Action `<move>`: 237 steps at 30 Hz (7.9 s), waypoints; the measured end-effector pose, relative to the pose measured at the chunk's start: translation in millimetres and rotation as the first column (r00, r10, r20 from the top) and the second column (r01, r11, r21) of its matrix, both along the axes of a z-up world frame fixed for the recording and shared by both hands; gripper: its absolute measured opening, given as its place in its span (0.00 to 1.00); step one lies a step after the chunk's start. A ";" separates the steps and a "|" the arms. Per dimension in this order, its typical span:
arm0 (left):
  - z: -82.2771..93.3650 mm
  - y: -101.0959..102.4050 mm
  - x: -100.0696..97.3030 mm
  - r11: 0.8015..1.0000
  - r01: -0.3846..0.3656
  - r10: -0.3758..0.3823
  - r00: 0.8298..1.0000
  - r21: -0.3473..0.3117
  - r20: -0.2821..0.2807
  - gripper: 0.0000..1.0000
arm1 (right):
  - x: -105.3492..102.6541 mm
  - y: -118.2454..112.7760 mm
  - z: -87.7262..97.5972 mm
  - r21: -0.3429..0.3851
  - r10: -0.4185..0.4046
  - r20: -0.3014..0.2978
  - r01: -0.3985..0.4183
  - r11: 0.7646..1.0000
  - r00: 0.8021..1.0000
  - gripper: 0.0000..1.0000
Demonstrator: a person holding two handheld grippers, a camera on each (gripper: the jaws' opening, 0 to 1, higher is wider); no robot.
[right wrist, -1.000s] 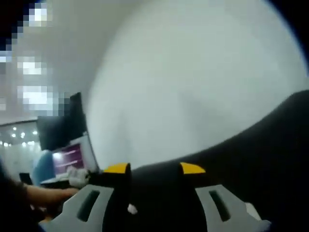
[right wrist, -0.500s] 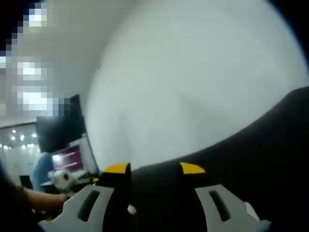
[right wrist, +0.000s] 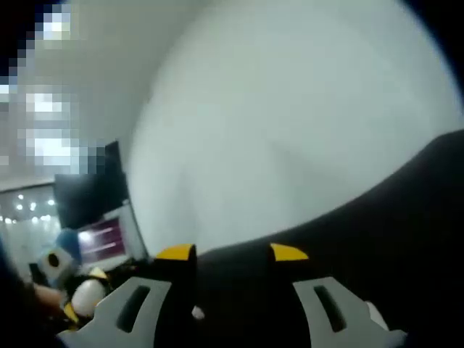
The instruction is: Pick up three earphones and place each one into its charging case using tactile feedback, ensure that each earphone is properly inserted and securely positioned inside the case.
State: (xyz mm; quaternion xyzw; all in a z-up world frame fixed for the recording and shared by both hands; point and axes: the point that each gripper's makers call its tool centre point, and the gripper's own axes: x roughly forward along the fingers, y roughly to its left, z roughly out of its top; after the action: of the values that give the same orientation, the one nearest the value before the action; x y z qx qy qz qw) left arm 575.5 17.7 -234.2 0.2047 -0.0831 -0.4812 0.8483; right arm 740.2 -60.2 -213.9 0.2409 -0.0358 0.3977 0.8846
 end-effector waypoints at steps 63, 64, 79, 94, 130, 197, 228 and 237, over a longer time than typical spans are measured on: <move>-86.4 22.6 -0.7 0.981 -0.118 0.183 0.817 0.152 -0.547 0.42 | -85.1 93.5 -48.2 -0.376 0.479 0.002 -0.443 0.814 0.878 0.34; -86.2 20.0 -3.1 0.985 -0.077 0.151 0.827 0.156 -0.541 0.42 | -84.0 92.8 -47.4 -0.373 0.475 0.005 -0.439 0.817 0.880 0.34; -84.0 16.7 7.3 0.974 0.077 0.029 0.889 0.212 -0.457 0.53 | -91.4 91.4 -42.2 -0.337 0.512 0.008 -0.480 0.810 0.859 0.31; -85.9 75.3 42.5 0.957 -0.223 0.283 0.851 0.183 -0.443 0.32 | -147.0 107.6 -86.0 -0.465 0.678 -0.139 -0.652 0.598 0.721 0.29; -85.3 24.0 1.6 0.993 0.121 -0.077 0.628 0.000 -0.775 0.27 | -161.6 108.1 -94.2 -0.784 0.785 0.175 -0.398 0.476 0.595 0.35; -75.6 21.7 22.3 0.985 0.170 -0.154 0.870 -0.009 -0.469 0.31 | -143.7 95.2 -103.6 -0.502 0.673 -0.216 -0.671 0.545 0.708 0.22; -57.6 20.7 22.6 0.982 0.120 -0.182 0.817 -0.147 -0.547 0.17 | -148.6 105.1 -107.9 -0.657 0.686 -0.106 -0.569 0.495 0.720 0.24; -60.0 19.5 17.7 0.976 0.092 -0.200 0.722 -0.195 -0.662 0.17 | -151.5 103.8 -107.2 -0.698 0.712 -0.054 -0.537 0.474 0.700 0.22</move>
State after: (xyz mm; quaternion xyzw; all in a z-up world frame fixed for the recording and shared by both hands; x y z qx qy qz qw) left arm 593.2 37.2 -294.2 -0.0558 0.1803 -0.5805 0.7921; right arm 588.7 43.6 -321.1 -0.1473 0.0916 0.7054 0.6872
